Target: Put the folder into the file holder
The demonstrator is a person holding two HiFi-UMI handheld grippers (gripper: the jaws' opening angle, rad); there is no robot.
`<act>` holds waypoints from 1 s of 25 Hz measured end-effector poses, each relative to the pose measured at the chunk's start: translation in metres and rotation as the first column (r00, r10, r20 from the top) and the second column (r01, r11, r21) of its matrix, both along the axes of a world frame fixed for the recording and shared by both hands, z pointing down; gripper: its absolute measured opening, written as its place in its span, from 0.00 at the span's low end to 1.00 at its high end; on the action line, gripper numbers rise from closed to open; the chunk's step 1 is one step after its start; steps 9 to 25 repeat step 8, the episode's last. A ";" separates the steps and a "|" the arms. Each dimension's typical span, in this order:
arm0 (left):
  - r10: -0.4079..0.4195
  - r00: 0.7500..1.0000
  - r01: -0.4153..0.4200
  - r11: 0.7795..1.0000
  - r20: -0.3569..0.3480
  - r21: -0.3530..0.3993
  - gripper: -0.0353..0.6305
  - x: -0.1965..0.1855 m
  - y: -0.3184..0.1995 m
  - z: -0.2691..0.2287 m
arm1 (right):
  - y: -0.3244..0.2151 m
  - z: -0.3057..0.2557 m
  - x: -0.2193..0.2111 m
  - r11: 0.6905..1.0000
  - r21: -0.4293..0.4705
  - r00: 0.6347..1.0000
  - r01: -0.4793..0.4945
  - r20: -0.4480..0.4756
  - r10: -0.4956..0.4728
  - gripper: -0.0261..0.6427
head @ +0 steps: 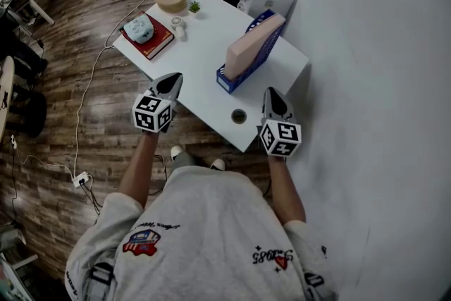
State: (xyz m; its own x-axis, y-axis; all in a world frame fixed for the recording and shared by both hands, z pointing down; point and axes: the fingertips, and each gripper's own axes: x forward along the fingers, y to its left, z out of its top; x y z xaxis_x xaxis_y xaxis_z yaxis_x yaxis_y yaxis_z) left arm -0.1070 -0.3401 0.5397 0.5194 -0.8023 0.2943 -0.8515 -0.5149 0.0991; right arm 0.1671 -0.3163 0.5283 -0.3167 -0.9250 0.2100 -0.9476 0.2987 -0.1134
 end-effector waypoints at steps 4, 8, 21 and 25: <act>0.004 1.000 -0.004 1.000 0.001 -0.004 0.06 0.002 -0.001 0.001 | -0.001 0.001 0.000 1.000 -0.002 1.000 -0.001 -0.001 0.001 0.03; 0.003 1.000 -0.003 1.000 -0.002 -0.007 0.06 0.002 0.000 0.002 | -0.001 0.001 0.000 1.000 -0.002 1.000 0.000 -0.002 0.000 0.03; 0.003 1.000 -0.003 1.000 -0.002 -0.007 0.06 0.002 0.000 0.002 | -0.001 0.001 0.000 1.000 -0.002 1.000 0.000 -0.002 0.000 0.03; 0.003 1.000 -0.003 1.000 -0.002 -0.007 0.06 0.002 0.000 0.002 | -0.001 0.001 0.000 1.000 -0.002 1.000 0.000 -0.002 0.000 0.03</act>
